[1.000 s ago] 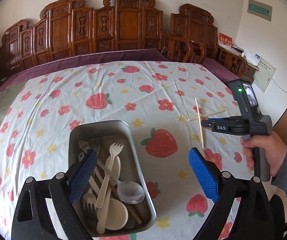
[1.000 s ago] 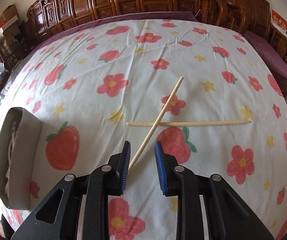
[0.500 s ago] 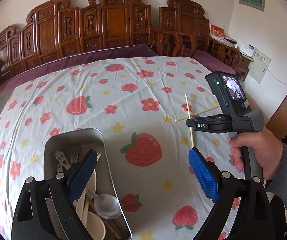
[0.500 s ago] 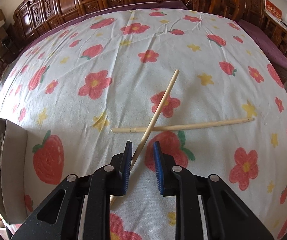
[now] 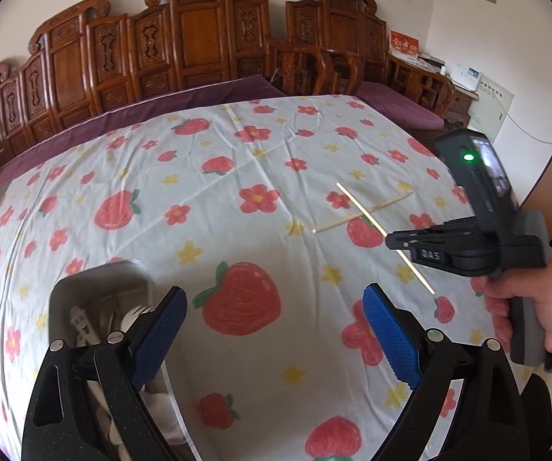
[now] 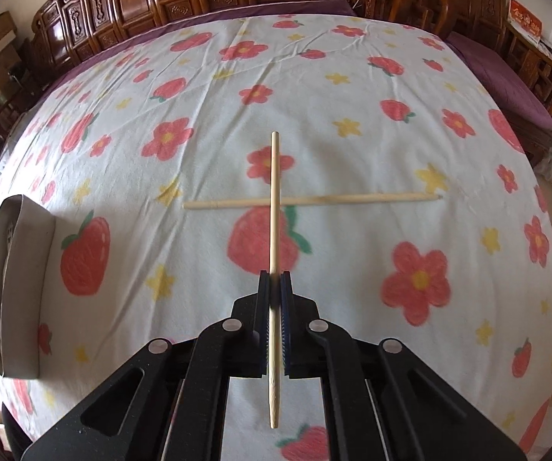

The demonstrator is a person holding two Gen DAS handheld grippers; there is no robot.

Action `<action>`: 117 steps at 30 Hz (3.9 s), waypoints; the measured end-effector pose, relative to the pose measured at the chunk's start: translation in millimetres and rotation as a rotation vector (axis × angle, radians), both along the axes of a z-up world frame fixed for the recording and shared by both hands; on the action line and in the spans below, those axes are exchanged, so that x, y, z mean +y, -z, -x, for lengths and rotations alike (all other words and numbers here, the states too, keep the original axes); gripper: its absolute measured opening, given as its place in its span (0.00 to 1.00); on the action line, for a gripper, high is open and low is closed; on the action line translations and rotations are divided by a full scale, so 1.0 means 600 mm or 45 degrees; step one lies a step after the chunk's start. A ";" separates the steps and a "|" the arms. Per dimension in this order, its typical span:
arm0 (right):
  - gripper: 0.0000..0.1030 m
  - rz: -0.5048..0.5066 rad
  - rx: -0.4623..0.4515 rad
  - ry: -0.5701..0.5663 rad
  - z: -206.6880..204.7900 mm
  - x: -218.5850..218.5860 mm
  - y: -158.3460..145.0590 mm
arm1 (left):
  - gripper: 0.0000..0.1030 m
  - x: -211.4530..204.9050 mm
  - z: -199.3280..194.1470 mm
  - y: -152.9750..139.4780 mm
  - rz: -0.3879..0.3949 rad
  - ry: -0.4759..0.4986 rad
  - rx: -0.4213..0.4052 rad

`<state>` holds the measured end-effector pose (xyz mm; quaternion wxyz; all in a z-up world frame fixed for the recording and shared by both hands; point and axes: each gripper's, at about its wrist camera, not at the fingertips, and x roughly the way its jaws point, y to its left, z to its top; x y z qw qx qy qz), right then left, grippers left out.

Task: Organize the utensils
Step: 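Grasp a wooden chopstick from the crossed pair with the right tool, then grasp the second wooden chopstick with the left tool while the right tool holds its chopstick, then carry both chopsticks over the steel tray with both tools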

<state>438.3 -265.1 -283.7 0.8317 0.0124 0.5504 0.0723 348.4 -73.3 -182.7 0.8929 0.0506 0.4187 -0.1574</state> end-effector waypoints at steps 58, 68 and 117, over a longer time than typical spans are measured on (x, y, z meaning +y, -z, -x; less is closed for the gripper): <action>0.06 -0.062 -0.073 0.079 0.092 -0.225 0.005 | 0.09 -0.318 -0.235 0.144 -0.205 0.471 0.257; 0.06 -0.057 -0.080 0.055 0.102 -0.212 -0.006 | 0.08 -0.320 -0.219 0.143 -0.280 0.499 0.264; 0.06 -0.130 -0.263 -0.270 0.177 0.118 -0.180 | 0.04 0.077 0.008 -0.091 -0.024 0.076 0.072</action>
